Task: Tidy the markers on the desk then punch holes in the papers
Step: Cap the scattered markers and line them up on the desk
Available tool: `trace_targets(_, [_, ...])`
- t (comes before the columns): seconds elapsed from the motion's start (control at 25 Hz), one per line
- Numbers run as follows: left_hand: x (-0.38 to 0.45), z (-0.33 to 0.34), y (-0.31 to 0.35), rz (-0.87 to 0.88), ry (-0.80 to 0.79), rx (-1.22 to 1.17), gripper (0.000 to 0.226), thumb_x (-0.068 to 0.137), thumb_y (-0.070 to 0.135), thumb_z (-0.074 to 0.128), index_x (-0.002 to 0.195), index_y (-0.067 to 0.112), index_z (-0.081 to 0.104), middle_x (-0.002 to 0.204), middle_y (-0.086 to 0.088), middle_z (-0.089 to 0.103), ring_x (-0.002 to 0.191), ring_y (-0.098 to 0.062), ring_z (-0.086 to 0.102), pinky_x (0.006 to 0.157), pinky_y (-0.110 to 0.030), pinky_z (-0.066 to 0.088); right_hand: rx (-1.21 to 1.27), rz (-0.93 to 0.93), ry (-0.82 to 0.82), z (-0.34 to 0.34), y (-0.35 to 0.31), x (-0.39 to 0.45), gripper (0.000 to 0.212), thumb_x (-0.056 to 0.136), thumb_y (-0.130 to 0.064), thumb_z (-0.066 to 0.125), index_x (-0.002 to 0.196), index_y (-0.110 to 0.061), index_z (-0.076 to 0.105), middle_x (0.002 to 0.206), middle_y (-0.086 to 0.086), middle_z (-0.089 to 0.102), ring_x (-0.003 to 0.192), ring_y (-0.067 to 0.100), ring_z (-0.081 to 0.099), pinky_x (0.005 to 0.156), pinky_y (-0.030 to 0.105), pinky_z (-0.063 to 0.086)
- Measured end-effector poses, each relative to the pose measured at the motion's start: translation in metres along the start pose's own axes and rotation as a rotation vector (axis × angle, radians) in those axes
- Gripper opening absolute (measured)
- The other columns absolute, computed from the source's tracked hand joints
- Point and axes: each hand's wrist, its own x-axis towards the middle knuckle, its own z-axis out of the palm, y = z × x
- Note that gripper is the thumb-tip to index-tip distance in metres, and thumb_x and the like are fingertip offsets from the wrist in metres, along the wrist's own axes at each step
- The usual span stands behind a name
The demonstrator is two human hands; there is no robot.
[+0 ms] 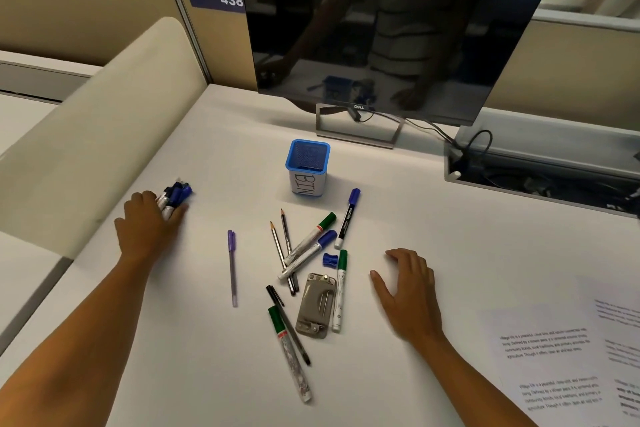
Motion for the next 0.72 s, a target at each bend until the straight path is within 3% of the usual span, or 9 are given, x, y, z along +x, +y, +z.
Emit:
trace_targets(0.16, [-0.002, -0.0002, -0.0038, 0.04, -0.023, 0.053, 0.075, 0.082, 0.07, 0.056, 0.112, 0.002, 0.054, 0.113, -0.017, 0.055, 0.107, -0.041, 0.052, 0.083, -0.056, 0.042, 0.001, 0.002, -0.005, -0.0003, -0.0006, 0.0003, 0.039, 0.089, -0.047, 0.06, 0.12, -0.025, 0.053, 0.12, -0.011, 0.055, 0.111, 0.008, 0.05, 0.097, 0.021, 0.034])
trace_targets(0.56, [-0.0082, -0.0017, -0.003, 0.0, -0.007, 0.05, 0.081, 0.079, 0.074, 0.056, 0.115, 0.002, 0.053, 0.114, -0.018, 0.054, 0.11, -0.041, 0.051, 0.085, -0.058, 0.041, -0.002, 0.012, 0.0, 0.0004, 0.0, 0.0001, 0.04, 0.089, -0.052, 0.053, 0.119, -0.026, 0.052, 0.119, -0.012, 0.055, 0.11, 0.008, 0.051, 0.097, 0.02, 0.034])
trace_targets(0.72, [-0.0094, -0.0015, -0.0075, 0.004, 0.0, 0.051, 0.09, 0.076, 0.083, 0.043, 0.113, 0.001, 0.051, 0.112, -0.018, 0.053, 0.108, -0.042, 0.05, 0.083, -0.059, 0.041, -0.002, 0.01, 0.003, 0.0002, 0.0002, -0.0002, 0.041, 0.089, -0.053, 0.05, 0.119, -0.026, 0.052, 0.119, -0.012, 0.055, 0.11, 0.008, 0.05, 0.098, 0.022, 0.036])
